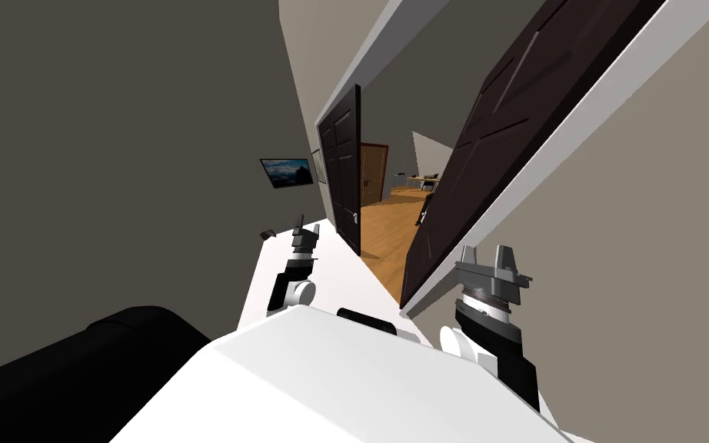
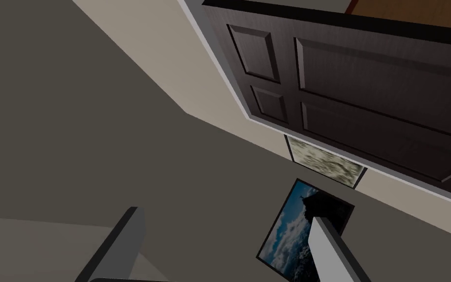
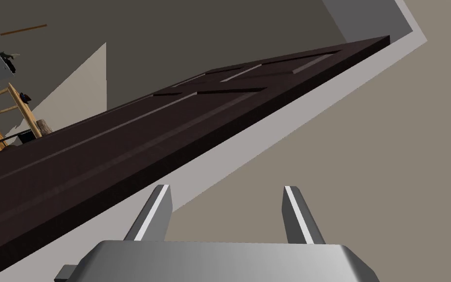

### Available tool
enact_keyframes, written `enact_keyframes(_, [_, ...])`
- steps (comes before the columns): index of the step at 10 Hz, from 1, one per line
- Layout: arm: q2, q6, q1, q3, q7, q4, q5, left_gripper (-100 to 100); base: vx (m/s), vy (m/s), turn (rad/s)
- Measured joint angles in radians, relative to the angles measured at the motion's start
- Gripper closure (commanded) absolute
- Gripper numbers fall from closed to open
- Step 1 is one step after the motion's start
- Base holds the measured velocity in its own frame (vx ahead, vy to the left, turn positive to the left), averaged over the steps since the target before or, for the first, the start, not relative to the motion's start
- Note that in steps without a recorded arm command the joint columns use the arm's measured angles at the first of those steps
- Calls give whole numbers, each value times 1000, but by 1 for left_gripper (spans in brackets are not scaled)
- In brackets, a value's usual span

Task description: Push the door open

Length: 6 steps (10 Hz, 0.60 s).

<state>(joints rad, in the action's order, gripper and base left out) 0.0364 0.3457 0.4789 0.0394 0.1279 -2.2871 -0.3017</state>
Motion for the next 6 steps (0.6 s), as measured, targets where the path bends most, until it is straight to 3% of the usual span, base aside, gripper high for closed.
enact_keyframes(6, [20, -77, 6, 11, -27, 71, -165, -100, 94, 43, -45])
